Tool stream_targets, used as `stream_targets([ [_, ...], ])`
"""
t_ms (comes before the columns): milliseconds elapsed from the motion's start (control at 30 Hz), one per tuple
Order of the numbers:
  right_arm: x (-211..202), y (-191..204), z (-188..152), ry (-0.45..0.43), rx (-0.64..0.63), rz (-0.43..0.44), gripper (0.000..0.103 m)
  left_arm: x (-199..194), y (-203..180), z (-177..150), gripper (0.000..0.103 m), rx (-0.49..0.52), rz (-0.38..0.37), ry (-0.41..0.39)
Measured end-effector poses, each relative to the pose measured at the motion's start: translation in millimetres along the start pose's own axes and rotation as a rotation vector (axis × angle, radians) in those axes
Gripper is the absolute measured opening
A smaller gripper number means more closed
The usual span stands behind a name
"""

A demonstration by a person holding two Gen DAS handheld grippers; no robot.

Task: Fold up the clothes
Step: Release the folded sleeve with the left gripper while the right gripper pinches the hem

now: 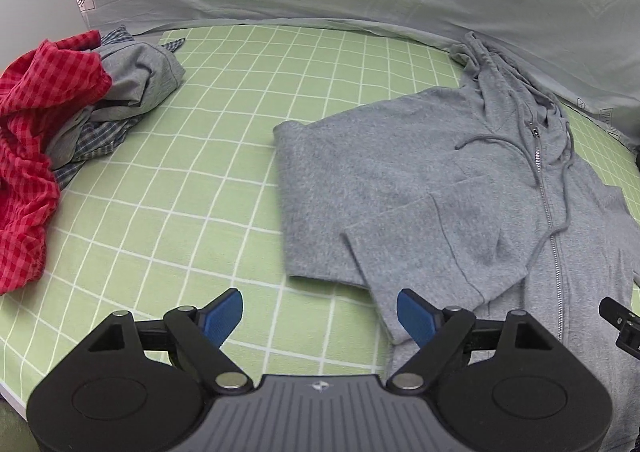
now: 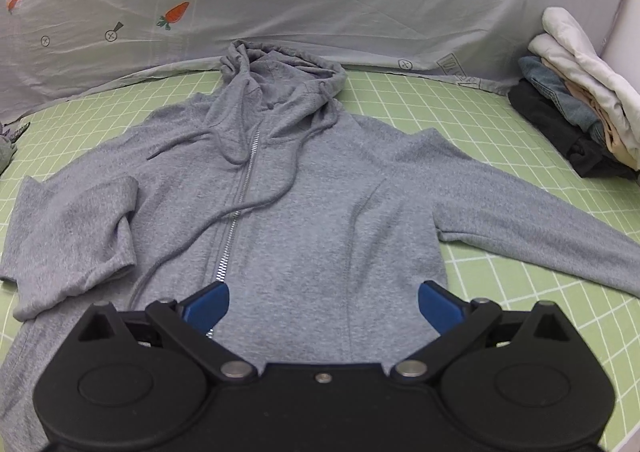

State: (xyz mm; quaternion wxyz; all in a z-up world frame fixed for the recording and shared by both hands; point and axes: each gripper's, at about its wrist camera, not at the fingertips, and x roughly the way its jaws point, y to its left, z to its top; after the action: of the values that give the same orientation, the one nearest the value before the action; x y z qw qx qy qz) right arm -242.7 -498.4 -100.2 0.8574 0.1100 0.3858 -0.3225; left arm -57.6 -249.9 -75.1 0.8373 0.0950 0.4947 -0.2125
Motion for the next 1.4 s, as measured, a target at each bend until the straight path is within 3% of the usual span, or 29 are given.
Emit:
stream_targets([
  [200, 0.4, 65.2, 2.2, -0.052, -0.153, 0.049, 0.092, 5.2, 30.6, 0.4, 0.085, 0.020, 0.013, 0.016],
  [400, 10.7, 119.0, -14.7, -0.006, -0.295, 0.030, 0.086, 13.5, 55.6, 2.4, 0.085, 0.048, 0.011, 0.031],
  [700, 19.2, 136.8, -1.5, -0.057, -0.262, -0.030, 0.082, 20.0, 70.2, 0.4, 0.085, 0.102, 0.004, 0.054],
  [867, 21.1, 115.6, 22.2, -0.101, -0.136, -0.065, 0.081, 23.7, 76.5, 3.7, 0.085, 0.079, 0.001, 0.059],
  [933, 22.5, 117.1, 22.6, -0.091, -0.157, -0.037, 0.078, 26.1, 77.0, 6.1, 0.085, 0.067, -0.004, 0.063],
  [1133, 20.2, 149.0, 10.5, -0.099, -0.389, 0.024, 0.062, 28.5, 70.5, 11.3, 0.085, 0.072, -0.011, 0.055],
  [1167, 21.0, 152.6, 10.1, -0.101, -0.415, 0.028, 0.052, 27.9, 69.0, 11.3, 0.085, 0.078, -0.010, 0.052],
  [1267, 25.7, 147.2, 17.0, -0.088, -0.370, 0.076, 0.013, 25.8, 65.8, 10.4, 0.085, 0.090, 0.000, 0.044],
  [1400, 16.6, 111.5, 35.7, -0.140, -0.166, 0.059, 0.008, 19.6, 68.3, 7.9, 0.085, 0.070, 0.026, 0.030],
])
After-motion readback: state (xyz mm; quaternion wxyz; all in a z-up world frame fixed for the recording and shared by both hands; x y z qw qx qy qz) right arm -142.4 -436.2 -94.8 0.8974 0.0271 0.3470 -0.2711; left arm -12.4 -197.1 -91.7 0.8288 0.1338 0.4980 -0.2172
